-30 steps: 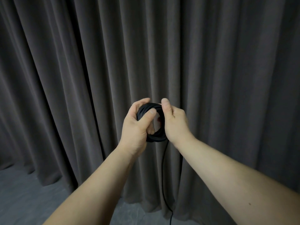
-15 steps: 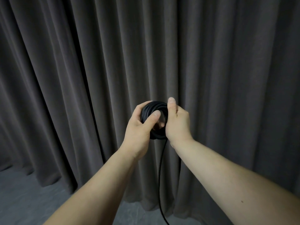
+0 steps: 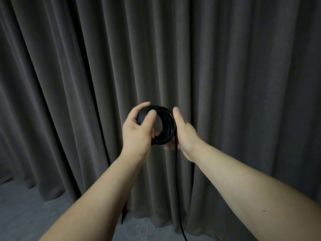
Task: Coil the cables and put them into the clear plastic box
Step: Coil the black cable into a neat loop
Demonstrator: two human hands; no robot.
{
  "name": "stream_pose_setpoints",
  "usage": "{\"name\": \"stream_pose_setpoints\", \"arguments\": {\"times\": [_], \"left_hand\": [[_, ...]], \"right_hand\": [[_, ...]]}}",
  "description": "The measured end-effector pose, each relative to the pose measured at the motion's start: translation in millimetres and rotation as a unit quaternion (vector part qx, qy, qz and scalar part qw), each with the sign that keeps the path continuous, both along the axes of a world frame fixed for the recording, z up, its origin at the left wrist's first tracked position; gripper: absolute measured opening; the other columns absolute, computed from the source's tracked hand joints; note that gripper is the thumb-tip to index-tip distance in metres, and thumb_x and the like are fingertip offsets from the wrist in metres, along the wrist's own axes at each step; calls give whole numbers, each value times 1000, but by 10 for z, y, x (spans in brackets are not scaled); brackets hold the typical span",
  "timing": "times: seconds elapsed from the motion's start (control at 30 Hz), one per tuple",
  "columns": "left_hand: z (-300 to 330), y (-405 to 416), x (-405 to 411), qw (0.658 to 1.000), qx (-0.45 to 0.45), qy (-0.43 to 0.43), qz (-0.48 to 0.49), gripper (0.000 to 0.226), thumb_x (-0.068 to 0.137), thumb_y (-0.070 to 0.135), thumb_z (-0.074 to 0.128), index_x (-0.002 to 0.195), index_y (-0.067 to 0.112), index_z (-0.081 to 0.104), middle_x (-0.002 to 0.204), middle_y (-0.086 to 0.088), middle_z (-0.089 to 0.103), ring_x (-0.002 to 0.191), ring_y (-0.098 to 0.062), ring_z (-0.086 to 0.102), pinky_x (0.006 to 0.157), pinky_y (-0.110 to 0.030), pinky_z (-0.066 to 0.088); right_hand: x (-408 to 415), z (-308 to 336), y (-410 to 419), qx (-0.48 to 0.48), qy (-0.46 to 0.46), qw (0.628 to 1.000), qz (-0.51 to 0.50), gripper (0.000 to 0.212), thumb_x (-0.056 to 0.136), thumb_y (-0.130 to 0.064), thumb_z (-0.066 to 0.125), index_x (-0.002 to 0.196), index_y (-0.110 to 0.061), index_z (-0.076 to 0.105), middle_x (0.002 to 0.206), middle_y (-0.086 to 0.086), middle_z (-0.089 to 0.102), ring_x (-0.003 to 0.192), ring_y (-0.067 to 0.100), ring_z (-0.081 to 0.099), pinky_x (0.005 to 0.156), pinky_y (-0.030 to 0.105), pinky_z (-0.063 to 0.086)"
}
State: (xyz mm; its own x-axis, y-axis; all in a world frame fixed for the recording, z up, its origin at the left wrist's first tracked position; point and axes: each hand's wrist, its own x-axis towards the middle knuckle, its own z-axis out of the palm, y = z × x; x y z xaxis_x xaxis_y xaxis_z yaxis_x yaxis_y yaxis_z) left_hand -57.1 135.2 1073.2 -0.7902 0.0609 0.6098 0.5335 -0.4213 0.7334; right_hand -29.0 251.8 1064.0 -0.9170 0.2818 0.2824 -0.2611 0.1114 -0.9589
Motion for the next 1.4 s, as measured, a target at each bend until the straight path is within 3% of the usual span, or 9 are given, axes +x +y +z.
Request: {"name": "stream_pose_setpoints", "arguments": {"times": [0.1, 0.2, 0.33, 0.43, 0.53, 0.7, 0.9, 1.07, 1.4], "left_hand": [[154, -147, -206, 995, 70, -37, 60, 15, 94, 7, 59, 103, 17, 63, 64, 2, 50, 44, -4, 43, 45, -20, 41], [238, -340, -392, 985, 110, -83, 103, 18, 94, 13, 61, 111, 16, 64, 67, 2, 50, 43, -4, 43, 48, -19, 41], [170, -417, -479, 980, 62, -85, 171, 23, 92, 22, 63, 115, 22, 63, 80, 3, 59, 42, -5, 49, 52, -19, 45], [67, -390, -519, 975, -25, -57, 214, 24, 87, 31, 66, 111, 28, 64, 97, 3, 67, 80, -18, 66, 77, -35, 57], [-3, -317, -453, 973, -114, -42, 198, 25, 80, 44, 69, 103, 36, 64, 105, 2, 68, 101, -27, 65, 94, -50, 52], [-77, -166, -267, 988, -104, -94, 64, 27, 96, 44, 55, 103, 21, 67, 97, -5, 73, 92, -24, 70, 78, -37, 57], [-90, -47, -95, 989, -67, -132, -12, 40, 104, 41, 37, 101, 19, 71, 66, 4, 63, 54, -10, 50, 52, -24, 43], [-114, -38, -78, 987, -112, -108, -44, 36, 82, 58, 59, 98, 28, 71, 66, 13, 59, 62, -9, 50, 63, -28, 42], [-230, -123, -218, 989, -135, -36, -48, 34, 77, 14, 68, 109, 25, 64, 73, 11, 64, 58, -4, 56, 63, -24, 45]], "right_hand": [[144, -198, 98, 49, -97, 987, 118, 11, 96, -24, 49, 105, -19, 50, 69, 11, 61, 60, 26, 59, 66, 34, 45], [161, -396, 196, 81, -121, 987, 68, 22, 87, 6, 45, 101, -11, 44, 66, 8, 53, 50, 18, 53, 57, 31, 45], [165, -222, 215, 398, -20, 916, -53, 17, 89, -5, 48, 90, -21, 56, 72, -3, 57, 63, 13, 54, 65, 28, 46], [258, 137, 36, 541, 10, 841, -5, 25, 86, -13, 49, 101, -25, 67, 94, -8, 65, 91, 14, 60, 83, 26, 48], [307, 440, -140, 521, 35, 850, 68, 31, 86, -8, 52, 102, -26, 72, 92, -14, 65, 91, 4, 61, 85, 21, 47], [191, 448, -170, 379, 119, 913, 95, 34, 86, -3, 57, 84, -36, 65, 87, -14, 68, 90, 2, 64, 88, 23, 50], [19, 253, -62, 200, 154, 966, -47, 18, 74, -15, 78, 71, -21, 62, 65, -9, 58, 58, 5, 51, 62, 27, 45], [-4, 218, -6, 173, 129, 973, -82, 22, 72, -25, 81, 66, -21, 59, 58, -7, 52, 57, 10, 49, 54, 32, 45], [89, 309, 140, 84, 95, 990, 54, 23, 81, 12, 62, 79, -10, 61, 72, 3, 61, 58, 6, 56, 49, 17, 45]]}}
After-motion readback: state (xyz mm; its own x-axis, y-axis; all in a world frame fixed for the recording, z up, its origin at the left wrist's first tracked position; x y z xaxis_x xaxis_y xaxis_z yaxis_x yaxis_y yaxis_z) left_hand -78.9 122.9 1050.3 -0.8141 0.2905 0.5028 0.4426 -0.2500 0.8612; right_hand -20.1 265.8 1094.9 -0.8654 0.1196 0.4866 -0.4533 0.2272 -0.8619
